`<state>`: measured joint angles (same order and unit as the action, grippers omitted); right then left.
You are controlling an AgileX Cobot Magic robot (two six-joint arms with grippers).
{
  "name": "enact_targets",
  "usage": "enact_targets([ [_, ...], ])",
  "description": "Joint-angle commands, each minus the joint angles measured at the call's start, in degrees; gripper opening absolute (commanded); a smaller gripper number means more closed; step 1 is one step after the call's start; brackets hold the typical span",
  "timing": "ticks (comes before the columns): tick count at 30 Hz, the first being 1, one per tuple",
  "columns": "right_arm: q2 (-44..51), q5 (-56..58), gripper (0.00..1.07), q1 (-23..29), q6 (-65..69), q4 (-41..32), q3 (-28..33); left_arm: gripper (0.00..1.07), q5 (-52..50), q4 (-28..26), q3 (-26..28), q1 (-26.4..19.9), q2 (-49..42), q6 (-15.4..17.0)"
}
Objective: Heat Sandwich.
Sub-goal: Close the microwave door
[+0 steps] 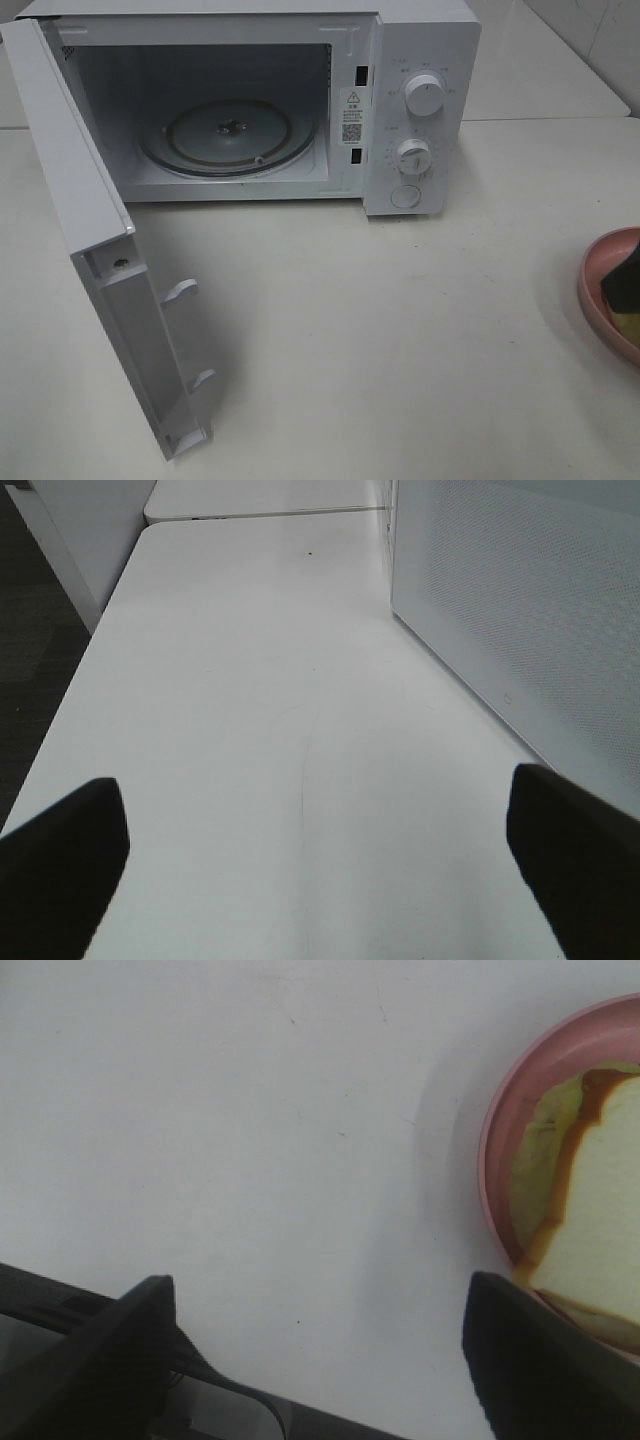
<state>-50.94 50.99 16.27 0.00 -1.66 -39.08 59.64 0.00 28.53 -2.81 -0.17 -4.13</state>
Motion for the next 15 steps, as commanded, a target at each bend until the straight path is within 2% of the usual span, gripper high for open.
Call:
enact_targets([
  [1,4.8,2.9,0.76,-0.2,-0.3,-0.3,-0.1,0.98,-0.3,0.0,-0.2,-0.1,-1.3,0.3],
  [12,20.6,8.0,0.76,-0.3,0.0,0.8,0.7,0.98,-0.3,0.0,-0.2,-0.1,-1.3,0.3],
  [15,26.4,8.7,0.76,-2.2,0.6,1.3,3.6,0.98,-0.3,0.0,-0.2,-0.1,-1.3,0.3],
])
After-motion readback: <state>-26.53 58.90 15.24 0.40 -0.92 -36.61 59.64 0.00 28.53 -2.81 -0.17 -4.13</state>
